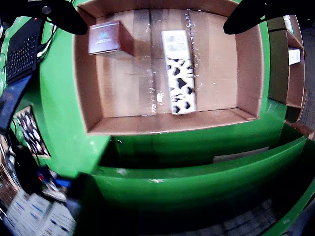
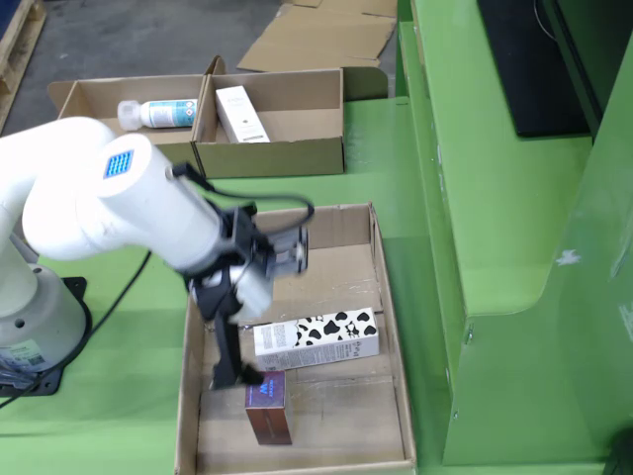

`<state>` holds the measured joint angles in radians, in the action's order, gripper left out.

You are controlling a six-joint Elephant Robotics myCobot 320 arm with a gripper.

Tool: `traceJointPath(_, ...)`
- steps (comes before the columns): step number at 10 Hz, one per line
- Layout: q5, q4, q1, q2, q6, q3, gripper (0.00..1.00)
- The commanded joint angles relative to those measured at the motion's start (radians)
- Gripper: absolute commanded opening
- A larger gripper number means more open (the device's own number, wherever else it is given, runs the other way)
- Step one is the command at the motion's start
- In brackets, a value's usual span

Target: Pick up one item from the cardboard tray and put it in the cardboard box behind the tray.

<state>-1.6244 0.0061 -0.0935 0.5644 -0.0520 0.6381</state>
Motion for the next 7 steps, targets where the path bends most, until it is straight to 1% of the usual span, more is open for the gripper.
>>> traceJointPath(1,-0.009,-0.181,-0.075,0.197,-0.014,-0.556,1.00)
traceJointPath(2,-0.007,-0.208,-0.082,0.245,-0.012,-0.638,1.00)
traceJointPath(5,-0.001,-0.186,-0.094,0.256,-0.012,-0.638,1.00)
traceJointPath(7,-0.006,-0.216,-0.102,0.246,-0.021,-0.638,1.00)
